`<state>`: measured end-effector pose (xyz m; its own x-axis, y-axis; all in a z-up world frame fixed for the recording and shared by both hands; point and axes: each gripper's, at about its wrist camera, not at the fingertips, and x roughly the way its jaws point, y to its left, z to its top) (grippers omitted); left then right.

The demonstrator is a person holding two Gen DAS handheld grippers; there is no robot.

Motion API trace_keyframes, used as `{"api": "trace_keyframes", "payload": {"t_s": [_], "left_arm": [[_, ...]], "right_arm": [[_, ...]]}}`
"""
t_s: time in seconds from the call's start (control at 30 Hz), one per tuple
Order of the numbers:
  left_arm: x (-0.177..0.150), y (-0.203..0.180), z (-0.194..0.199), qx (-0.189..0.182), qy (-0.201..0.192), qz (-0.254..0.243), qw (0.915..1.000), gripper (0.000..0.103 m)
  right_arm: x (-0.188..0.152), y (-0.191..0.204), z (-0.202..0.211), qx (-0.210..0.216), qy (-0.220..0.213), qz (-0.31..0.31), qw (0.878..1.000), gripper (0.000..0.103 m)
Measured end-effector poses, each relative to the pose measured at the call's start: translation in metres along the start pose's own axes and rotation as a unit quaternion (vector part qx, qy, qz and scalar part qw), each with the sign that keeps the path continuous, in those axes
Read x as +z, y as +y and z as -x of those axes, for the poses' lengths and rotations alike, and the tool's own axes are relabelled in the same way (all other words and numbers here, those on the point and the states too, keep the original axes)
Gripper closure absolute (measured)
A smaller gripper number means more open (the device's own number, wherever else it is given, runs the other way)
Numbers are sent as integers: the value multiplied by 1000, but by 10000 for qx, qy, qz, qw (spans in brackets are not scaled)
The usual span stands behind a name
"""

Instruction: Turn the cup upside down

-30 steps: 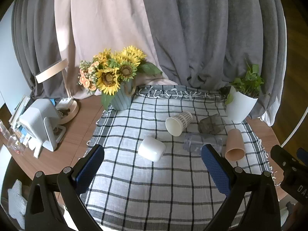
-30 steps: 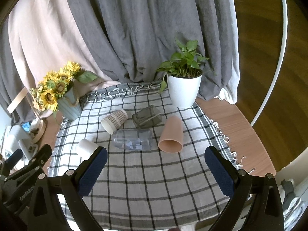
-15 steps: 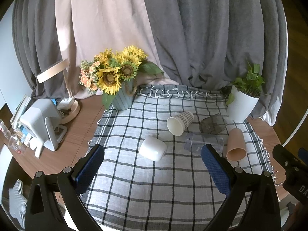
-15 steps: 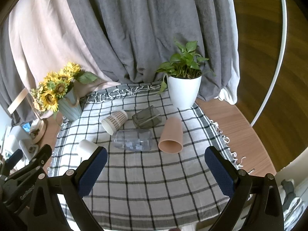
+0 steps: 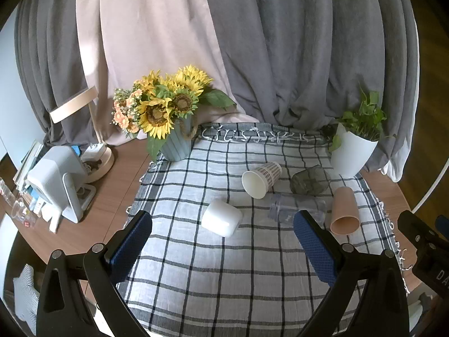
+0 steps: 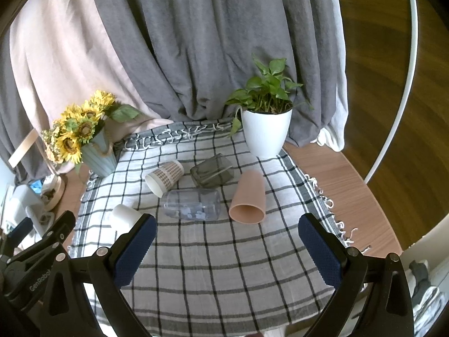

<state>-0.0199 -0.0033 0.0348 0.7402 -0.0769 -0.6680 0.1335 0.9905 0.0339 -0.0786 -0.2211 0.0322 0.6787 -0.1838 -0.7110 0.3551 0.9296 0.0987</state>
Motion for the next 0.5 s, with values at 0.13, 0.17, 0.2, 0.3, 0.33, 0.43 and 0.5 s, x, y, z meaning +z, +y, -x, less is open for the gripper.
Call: {"api": "trace_keyframes", "payload": {"t_s": [0.13,0.17,0.2,0.3,0.33,0.43,0.5], "left_arm": [[1,0,-3,6,32,-13,10000,0],[2,-1,-4,13,36,-22,10000,0],[2,-2,-6,20,42,-32,10000,0],[6,-8,-13,28,90,-76,9999,0],[7,-9,-15,22,114,-91,9999,0],[8,-17,-24,12,211,-169,9996,0],[9,-24,-31,-3,279,-228,9994,0]], "right_arm": [[1,-1,-2,2,25,1,10000,1],[1,-1,-3,2,29,-1,10000,1],[1,-1,-3,2,32,-6,10000,1],[3,0,-6,-11,60,-8,10000,1],[4,0,-9,-14,83,-11,10000,1],[5,-1,-16,-9,148,-1,9999,1],[7,-4,-23,22,216,-8,9998,1]]}}
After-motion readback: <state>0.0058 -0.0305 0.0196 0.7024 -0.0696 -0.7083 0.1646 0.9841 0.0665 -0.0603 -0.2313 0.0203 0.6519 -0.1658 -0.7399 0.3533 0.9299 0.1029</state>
